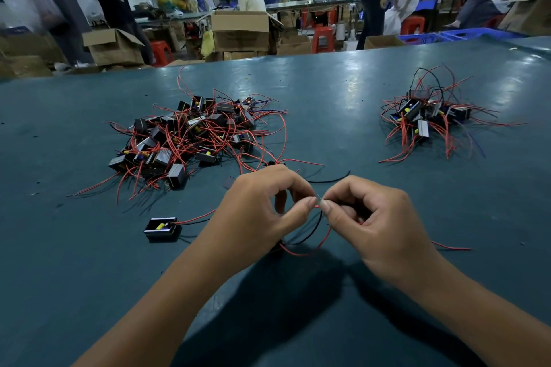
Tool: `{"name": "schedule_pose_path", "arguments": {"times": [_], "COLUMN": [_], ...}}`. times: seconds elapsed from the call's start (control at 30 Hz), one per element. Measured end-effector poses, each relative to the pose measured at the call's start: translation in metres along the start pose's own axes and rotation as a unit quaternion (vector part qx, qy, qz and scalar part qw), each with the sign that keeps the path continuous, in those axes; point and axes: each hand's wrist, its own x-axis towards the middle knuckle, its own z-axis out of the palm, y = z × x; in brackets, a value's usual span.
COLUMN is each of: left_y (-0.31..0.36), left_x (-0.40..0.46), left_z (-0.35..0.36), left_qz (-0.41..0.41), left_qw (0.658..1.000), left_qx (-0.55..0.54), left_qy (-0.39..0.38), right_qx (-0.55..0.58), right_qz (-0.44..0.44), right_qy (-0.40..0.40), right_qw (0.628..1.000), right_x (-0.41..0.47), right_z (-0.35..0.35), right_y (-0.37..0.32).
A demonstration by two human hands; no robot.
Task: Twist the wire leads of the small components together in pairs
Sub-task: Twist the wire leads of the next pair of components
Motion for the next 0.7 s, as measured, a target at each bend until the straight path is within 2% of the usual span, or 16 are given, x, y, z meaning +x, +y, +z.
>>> {"name": "schedule_pose_path", "arguments": {"times": [0.23,0.33,0.57,0.7], "left_y": [0.006,0.008,0.011,0.012], "left_x": [-0.003,-0.003,-0.002,-0.003], "left_z": [0.005,0.008,0.007,0.007], "left_qz": [-0.021,-0.003,0.033,0.04], "left_qw": [1.0,0.999,0.999,0.997], "left_qx": [-0.012,0.025,0.019,0.061], "left_qy": [0.011,0.027,0.023,0.03], "right_qx": [-0.036,-0.078,-0.089,-0.094], "right_qz": [-0.014,-0.029,-0.049,-0.053], "right_qy": [0.011,0.025,0.01,0.012], "right_qw": [0.999,0.996,0.995,0.994], "right_x": [0.0,-0.001,-0.002,-0.002], "right_z": [0.001,0.004,0.003,0.004], "right_y": [-0.003,-0.006,-0.009,-0.009]}}
